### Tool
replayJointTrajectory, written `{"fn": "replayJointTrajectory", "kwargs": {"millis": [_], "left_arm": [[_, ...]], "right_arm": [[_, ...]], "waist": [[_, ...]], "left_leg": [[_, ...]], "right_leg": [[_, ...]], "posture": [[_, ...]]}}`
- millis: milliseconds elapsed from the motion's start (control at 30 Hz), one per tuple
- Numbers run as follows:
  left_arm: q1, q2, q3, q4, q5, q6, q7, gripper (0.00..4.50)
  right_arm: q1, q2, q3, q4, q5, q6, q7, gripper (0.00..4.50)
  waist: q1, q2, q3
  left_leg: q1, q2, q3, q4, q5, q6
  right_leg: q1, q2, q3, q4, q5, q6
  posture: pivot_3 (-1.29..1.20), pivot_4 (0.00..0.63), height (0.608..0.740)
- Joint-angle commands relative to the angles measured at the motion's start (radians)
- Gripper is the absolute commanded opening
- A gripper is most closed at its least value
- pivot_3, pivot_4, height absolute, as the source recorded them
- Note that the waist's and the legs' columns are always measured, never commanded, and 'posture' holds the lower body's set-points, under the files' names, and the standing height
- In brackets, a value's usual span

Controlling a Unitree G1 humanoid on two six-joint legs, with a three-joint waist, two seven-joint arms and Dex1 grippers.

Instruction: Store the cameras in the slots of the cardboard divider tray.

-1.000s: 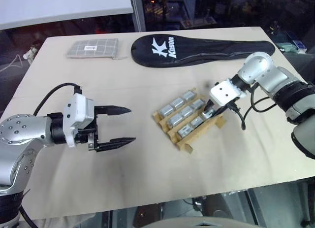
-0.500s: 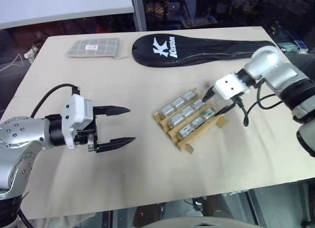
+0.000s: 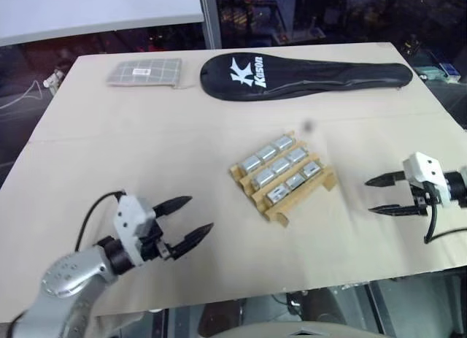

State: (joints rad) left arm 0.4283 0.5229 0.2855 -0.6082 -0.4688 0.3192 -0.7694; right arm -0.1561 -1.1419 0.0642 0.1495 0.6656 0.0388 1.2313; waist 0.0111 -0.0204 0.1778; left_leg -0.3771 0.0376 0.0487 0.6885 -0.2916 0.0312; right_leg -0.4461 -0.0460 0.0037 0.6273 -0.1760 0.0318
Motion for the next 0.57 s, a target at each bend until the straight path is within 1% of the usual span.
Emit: {"fn": "replayJointTrajectory", "kwargs": {"millis": [33,133,233,367,567], "left_arm": [[0.034,-0.029,-0.017,-0.039,0.061,-0.074,0.053,4.21],[0.056,-0.031,0.013,-0.003,0.062,-0.093,0.055,4.21],[0.069,-0.03,0.05,0.034,0.064,-0.133,0.055,4.21],[0.063,-0.033,0.063,0.058,0.059,-0.147,0.061,4.21],[0.093,-0.032,0.053,0.042,0.084,-0.144,0.074,4.21]], "right_arm": [[0.139,0.075,-0.2,-0.094,0.048,0.04,-0.126,3.06],[0.192,0.14,-0.24,-0.134,0.009,0.045,-0.167,3.06],[0.193,0.178,-0.249,-0.142,-0.03,0.054,-0.177,3.06],[0.152,0.192,-0.242,-0.11,-0.082,0.061,-0.16,3.06],[0.106,0.209,-0.241,-0.063,-0.115,0.075,-0.128,3.06]], "waist": [[-0.001,-0.001,-0.001],[-0.003,-0.002,-0.004],[-0.008,-0.002,-0.004],[-0.009,-0.002,-0.004],[-0.008,-0.003,-0.004]], "left_leg": [[0.001,0.0,-0.001,0.0,0.0,0.0],[0.001,0.002,-0.001,0.0,0.0,0.0],[0.001,0.002,0.0,0.0,0.0,0.0],[0.0,0.001,0.0,0.0,0.0,0.0],[-0.001,0.001,0.0,0.0,0.0,0.0]], "right_leg": [[0.001,0.001,0.0,0.0,0.0,0.0],[0.0,0.003,0.001,0.0,0.0,0.0],[0.0,0.004,0.003,0.0,0.0,0.0],[-0.001,0.004,0.004,0.0,0.0,0.0],[-0.001,0.004,0.004,-0.002,0.0,0.0]], "posture": [[0.0,0.15,0.74],[0.0,0.15,0.74],[0.0,0.15,0.74],[0.0,0.15,0.74],[0.0,0.15,0.74]]}}
